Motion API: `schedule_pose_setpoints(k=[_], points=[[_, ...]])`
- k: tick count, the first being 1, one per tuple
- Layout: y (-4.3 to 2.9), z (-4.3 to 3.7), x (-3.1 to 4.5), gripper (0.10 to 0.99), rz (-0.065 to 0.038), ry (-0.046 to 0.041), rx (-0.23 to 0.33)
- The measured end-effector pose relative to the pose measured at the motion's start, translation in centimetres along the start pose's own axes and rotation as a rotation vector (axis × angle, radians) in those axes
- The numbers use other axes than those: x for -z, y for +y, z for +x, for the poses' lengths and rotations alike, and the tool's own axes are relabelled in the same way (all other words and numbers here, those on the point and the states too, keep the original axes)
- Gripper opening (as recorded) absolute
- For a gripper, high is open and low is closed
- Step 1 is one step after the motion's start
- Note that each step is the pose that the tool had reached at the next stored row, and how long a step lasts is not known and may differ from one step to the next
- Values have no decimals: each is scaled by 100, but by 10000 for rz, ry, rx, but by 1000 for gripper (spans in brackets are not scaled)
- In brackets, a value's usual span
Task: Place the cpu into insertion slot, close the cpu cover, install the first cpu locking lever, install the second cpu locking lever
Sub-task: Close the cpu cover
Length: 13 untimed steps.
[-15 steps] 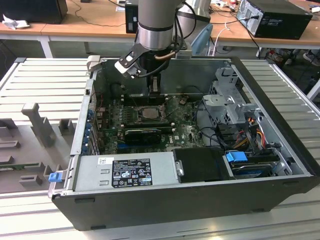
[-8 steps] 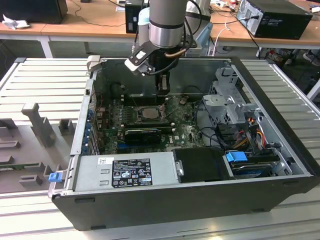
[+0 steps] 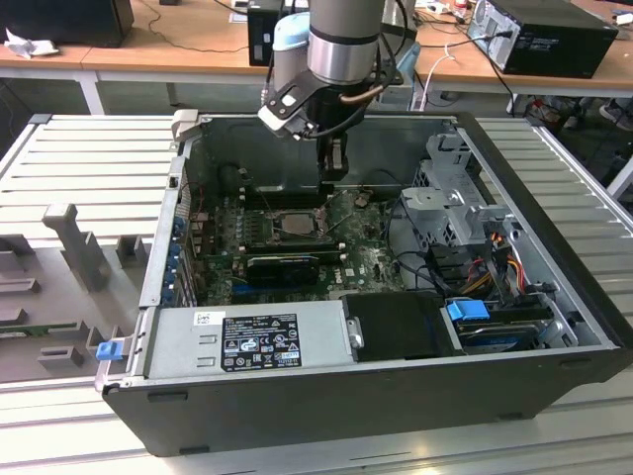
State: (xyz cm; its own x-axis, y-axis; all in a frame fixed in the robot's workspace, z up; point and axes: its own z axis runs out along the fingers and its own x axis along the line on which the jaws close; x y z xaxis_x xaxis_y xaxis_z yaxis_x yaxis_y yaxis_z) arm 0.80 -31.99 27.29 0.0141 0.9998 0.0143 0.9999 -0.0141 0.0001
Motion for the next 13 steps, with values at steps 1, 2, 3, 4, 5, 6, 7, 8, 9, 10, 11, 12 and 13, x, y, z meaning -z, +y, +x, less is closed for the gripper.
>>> schedule_pose_setpoints(k=[1, 2, 3, 4, 5, 6, 7, 8, 9, 10, 11, 12, 13], points=[[26, 0, -1, 106, 1, 1, 1], [52, 1, -3, 106, 1, 2, 3], [73, 1, -5, 106, 1, 2, 1], [117, 2, -9, 106, 1, 2, 1], [143, 2, -10, 106, 2, 1, 3], [157, 2, -12, 106, 2, 2, 3], [179, 3, -13, 106, 1, 2, 3], [206, 3, -15, 106, 2, 4, 3], [245, 4, -16, 106, 3, 3, 5], [269, 4, -16, 106, 4, 2, 4], [280, 4, -16, 106, 4, 2, 4], [293, 4, -17, 106, 4, 2, 4], [316, 4, -17, 106, 4, 2, 5]])
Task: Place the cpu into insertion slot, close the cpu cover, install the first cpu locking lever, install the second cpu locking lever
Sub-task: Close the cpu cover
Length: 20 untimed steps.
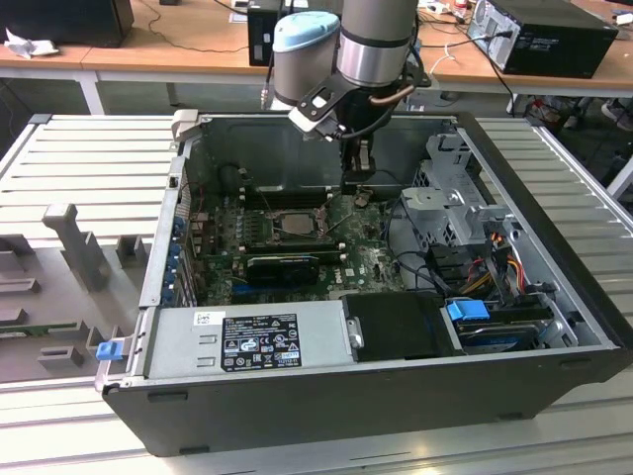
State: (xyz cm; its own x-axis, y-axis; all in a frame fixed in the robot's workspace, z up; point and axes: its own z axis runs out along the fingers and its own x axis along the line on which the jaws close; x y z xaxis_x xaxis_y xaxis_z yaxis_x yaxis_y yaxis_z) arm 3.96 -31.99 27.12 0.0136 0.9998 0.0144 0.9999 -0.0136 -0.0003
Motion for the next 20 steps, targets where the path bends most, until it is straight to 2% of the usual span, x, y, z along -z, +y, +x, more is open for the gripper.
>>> schedule_pose_setpoints(k=[3, 4, 6, 10, 11, 13, 14, 20], points=[[68, 0, -12, 106, 1, -1, 5], [113, 2, -22, 106, 0, 0, 18], [183, 3, -77, 106, 1, 0, 80], [265, 9, -140, 106, 2, 0, 155], [281, 9, -177, 106, 3, 35, 191], [262, 7, -184, 106, 4, 184, 208], [242, 7, -185, 106, 3, 213, 208], [185, 2, -185, 106, 4, 224, 219]])
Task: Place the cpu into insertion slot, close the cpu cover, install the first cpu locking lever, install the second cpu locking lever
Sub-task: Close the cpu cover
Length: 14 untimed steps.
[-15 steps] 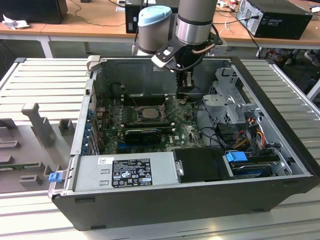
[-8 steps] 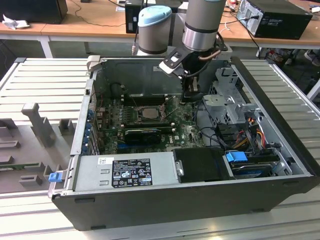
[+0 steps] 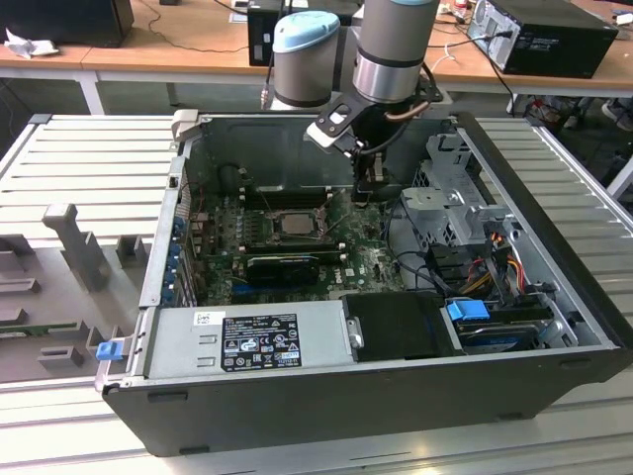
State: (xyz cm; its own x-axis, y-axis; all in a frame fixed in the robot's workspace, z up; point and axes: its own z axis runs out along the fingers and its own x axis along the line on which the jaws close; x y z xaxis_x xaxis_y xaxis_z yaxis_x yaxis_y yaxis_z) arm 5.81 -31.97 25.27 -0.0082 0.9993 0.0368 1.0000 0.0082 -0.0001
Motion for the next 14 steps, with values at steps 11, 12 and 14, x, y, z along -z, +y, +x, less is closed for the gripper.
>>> schedule_pose_setpoints(k=[11, 12, 14], points=[[-61, 0, 0, 106, 1, -1, -1], [-64, 0, 0, 106, 0, 0, 0], [-84, 0, 0, 106, 0, -1, 0]])
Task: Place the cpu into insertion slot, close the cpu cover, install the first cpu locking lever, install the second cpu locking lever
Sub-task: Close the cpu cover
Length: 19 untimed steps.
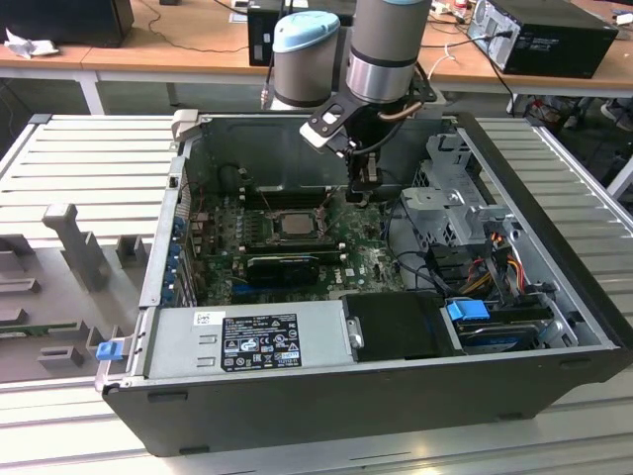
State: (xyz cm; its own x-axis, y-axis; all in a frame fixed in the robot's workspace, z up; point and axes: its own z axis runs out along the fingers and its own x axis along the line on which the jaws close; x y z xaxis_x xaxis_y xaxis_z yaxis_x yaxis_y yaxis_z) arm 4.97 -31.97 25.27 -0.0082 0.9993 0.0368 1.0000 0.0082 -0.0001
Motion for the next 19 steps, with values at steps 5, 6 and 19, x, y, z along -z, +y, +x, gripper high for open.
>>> schedule_pose_setpoints(k=[5, 6, 19], points=[[-43, 0, 0, 106, 0, 0, 0], [-57, 0, 0, 106, 0, 1, -1], [-356, 3, 0, 106, 0, 0, -1]])
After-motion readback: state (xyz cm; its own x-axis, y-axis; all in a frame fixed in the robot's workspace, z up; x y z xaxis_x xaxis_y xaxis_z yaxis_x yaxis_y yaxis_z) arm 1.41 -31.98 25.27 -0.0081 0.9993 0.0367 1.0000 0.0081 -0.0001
